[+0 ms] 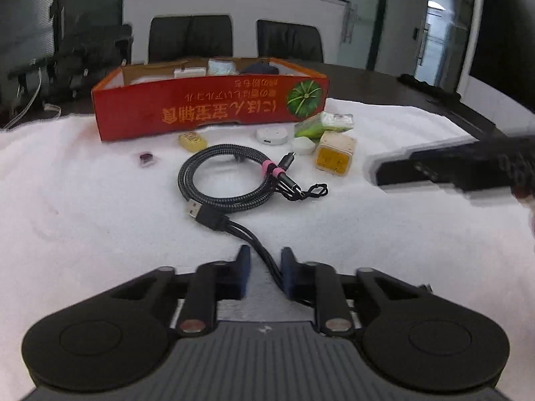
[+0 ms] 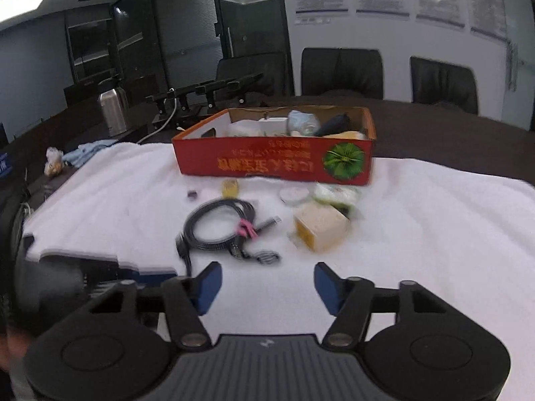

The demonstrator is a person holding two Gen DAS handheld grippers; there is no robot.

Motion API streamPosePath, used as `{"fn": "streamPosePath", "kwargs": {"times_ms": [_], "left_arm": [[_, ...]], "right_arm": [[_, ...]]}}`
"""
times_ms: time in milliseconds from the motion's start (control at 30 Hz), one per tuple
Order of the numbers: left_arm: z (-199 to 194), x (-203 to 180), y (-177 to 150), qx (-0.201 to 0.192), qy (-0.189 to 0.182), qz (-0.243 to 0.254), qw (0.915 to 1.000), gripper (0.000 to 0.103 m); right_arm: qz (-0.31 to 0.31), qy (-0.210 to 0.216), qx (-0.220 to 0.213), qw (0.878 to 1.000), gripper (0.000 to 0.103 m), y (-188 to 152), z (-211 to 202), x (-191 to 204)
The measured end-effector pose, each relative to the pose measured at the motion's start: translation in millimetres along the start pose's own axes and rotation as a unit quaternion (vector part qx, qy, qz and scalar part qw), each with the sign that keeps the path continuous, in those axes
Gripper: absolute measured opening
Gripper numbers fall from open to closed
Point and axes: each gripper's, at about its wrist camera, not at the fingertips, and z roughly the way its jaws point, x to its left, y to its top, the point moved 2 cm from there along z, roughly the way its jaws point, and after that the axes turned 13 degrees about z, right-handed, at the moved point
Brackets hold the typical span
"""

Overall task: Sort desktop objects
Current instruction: 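Grasp the black braided cable's plug with the left gripper while the right grasps its pink-tied coil, then carry the black cable into the red box and open both grippers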

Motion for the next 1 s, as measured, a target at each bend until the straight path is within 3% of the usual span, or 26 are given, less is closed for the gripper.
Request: {"fn": "streamPosePath", "kwargs": {"times_ms": [133,300,433,467,700,867,1000], "left_arm": [[-16,15,-7,-0.012,-0.049,-0.028,0.9983,0.006],[-47,45,-10,-0.036,-0.017,-0.045,0.9982,0.005],[-65,62,-7,-0.045,0.009,-0.039,0.9982,0.005],[-67,65,-5,-0.046,0.014,-0.038,0.9981,0.005],[-89,79,20,-0.068,0.023,-0.010,0.9973,0.002],[-90,83,55,-0.083,0.024,0.013,0.9962,0.002],[-81,90,102,-0.089,0.023,0.032,0.9953,0.002]], "right_arm": [[0.020,0.026,0.052,0.998,0.057,25,60,19],[0.030,-0.034,0.089,0.995,0.054,31,123,28],[-0.001,-0.051,0.061,0.997,0.029,29,133,40],[-0.020,-0.052,0.058,0.997,0.021,28,133,44],[-0.072,-0.036,0.007,0.997,0.019,35,87,58],[-0.072,-0.028,-0.050,0.996,0.019,68,37,53],[-0.053,-0.031,-0.073,0.995,0.019,107,26,39]]}}
